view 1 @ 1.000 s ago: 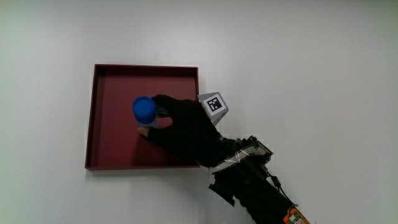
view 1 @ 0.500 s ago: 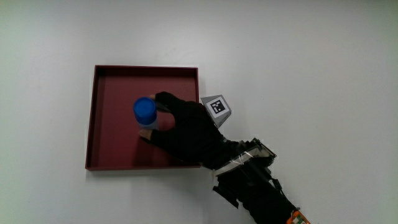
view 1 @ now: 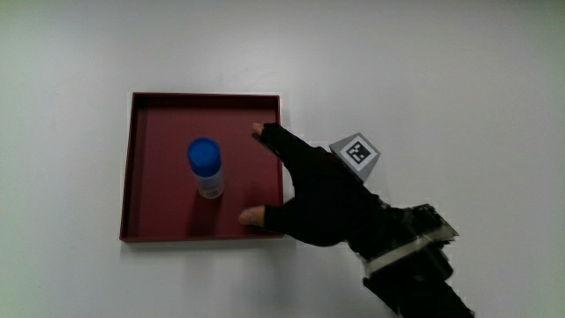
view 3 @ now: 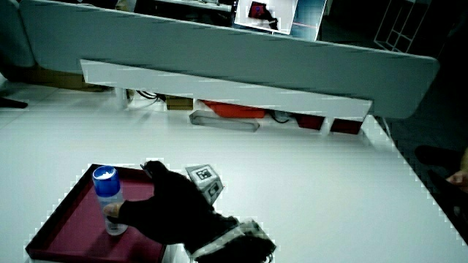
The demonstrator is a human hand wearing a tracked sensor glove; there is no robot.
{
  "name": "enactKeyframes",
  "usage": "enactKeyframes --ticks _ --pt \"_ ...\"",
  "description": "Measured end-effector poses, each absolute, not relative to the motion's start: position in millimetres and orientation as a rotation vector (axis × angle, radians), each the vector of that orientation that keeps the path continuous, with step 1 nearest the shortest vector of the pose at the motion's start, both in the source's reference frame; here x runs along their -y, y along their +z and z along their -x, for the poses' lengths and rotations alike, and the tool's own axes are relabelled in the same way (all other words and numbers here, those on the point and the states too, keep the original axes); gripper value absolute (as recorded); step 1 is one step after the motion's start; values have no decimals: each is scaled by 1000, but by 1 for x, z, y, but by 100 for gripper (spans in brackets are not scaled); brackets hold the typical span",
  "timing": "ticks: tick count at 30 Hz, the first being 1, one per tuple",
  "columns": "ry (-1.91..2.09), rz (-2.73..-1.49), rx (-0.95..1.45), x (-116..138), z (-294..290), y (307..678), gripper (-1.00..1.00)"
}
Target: Place glue into plate
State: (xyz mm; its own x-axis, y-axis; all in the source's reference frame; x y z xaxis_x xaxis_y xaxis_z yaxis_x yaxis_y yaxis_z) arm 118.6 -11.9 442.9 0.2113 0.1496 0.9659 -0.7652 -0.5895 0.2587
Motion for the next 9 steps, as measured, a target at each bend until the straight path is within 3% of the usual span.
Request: enactKeyframes --ticks 4,9 --pt "1482 -1759 575 5 -138 448 -100" --pt "1559 -1718 555 -4 -154 445 -100"
